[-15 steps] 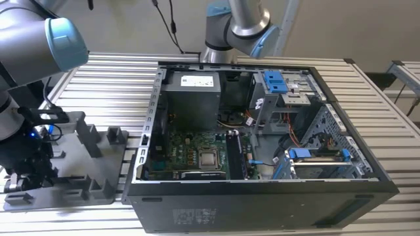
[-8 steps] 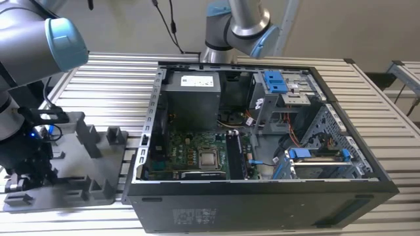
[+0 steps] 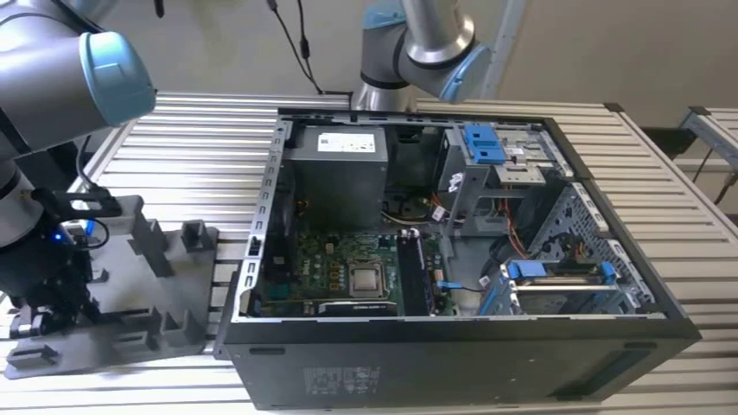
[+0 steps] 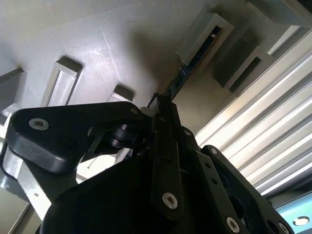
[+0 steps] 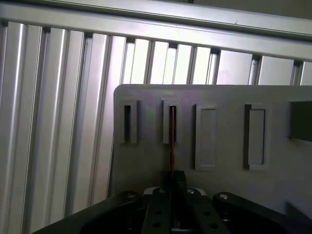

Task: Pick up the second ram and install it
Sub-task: 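Pick up the second ram and move it above second insertion slot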

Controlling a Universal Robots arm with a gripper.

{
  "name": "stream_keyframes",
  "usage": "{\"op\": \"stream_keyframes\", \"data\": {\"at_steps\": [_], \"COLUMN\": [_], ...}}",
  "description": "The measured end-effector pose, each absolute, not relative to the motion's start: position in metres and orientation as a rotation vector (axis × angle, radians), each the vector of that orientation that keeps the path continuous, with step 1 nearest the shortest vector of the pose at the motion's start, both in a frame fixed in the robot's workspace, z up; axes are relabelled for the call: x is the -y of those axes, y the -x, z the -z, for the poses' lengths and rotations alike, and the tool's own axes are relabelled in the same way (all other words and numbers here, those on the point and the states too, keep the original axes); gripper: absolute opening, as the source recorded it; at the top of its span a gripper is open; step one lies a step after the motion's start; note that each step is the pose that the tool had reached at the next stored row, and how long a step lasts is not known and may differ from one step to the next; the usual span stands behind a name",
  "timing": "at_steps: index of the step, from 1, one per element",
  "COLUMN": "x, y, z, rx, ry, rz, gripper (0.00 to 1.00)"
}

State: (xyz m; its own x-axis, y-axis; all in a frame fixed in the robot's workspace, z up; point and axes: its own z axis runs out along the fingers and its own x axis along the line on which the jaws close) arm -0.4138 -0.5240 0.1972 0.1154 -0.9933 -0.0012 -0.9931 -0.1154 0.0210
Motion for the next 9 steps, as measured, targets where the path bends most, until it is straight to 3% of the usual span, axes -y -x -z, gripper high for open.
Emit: {"op": "stream_keyframes", "data": {"at_steps": [9], "x": [0.524], "y": [0.4138], "z": [-0.1972], "rx": [2.08], "ry": [-2.335], "rz": [0.024], "gripper": [0.14]}}
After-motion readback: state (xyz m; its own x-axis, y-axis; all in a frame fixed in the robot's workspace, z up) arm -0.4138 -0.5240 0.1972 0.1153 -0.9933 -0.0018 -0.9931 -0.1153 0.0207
